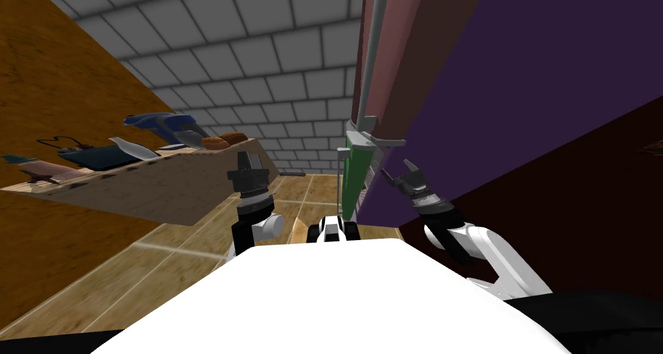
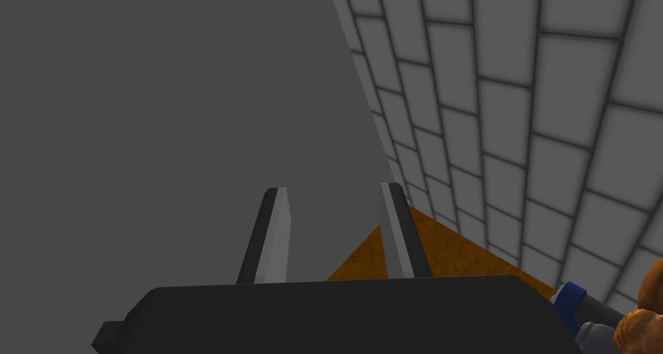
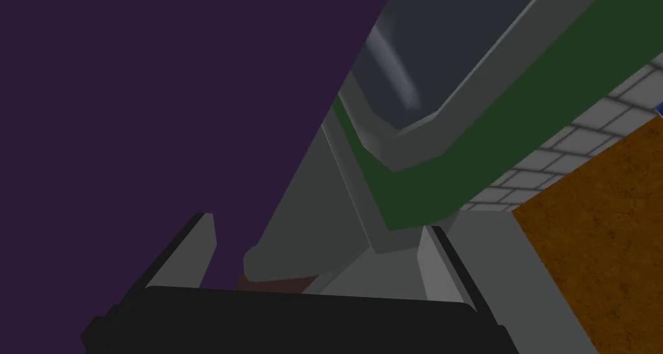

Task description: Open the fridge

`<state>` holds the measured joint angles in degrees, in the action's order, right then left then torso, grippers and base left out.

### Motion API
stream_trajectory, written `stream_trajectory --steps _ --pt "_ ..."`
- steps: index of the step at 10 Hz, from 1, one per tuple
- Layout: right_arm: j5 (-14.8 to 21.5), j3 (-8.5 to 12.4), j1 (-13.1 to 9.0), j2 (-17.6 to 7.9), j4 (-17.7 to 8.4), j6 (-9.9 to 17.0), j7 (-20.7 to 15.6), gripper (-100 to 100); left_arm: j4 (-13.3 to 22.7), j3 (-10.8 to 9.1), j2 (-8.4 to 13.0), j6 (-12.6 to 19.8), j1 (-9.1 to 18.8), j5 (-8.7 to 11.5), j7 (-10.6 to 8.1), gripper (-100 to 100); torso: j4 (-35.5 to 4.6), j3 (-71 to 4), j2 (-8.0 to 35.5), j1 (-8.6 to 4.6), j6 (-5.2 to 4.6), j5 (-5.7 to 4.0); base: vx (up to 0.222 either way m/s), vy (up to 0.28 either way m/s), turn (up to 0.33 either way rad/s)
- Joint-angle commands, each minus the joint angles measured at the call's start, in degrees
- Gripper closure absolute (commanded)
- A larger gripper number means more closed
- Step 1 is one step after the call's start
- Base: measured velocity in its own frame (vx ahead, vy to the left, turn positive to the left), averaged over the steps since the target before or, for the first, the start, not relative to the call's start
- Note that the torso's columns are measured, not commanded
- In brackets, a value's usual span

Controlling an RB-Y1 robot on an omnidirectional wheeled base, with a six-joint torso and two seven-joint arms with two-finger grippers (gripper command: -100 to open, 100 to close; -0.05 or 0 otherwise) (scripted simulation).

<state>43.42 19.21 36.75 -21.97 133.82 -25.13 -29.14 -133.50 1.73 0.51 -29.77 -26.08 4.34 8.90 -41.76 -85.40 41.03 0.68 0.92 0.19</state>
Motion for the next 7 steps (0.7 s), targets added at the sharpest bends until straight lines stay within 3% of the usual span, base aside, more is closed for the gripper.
stream_trajectory --steps 1,5,7 --pt "4.4 1.6 0.3 -2.5 -0.6 1.1 -4.3 -100 0.0 0.0 0.0 0.0 0.0 0.0 0.0 0 0.0 0.0 -0.1 0.08 0.05 0.0 0.052 0.155 -0.076" --pt "9.1 3.4 0.9 -4.7 -1.2 2.5 -8.9 -100 0.0 0.0 0.0 0.0 0.0 0.0 0.0 0 0.1 -0.1 -0.2 0.32 0.12 0.06 0.037 0.105 -0.061" --pt "12.8 5.2 1.4 -7.1 -1.8 3.8 -12.6 -100 0.0 0.0 0.0 0.0 0.0 0.0 0.0 0 0.1 -0.1 -0.2 0.33 0.28 0.07 0.033 0.113 -0.034"
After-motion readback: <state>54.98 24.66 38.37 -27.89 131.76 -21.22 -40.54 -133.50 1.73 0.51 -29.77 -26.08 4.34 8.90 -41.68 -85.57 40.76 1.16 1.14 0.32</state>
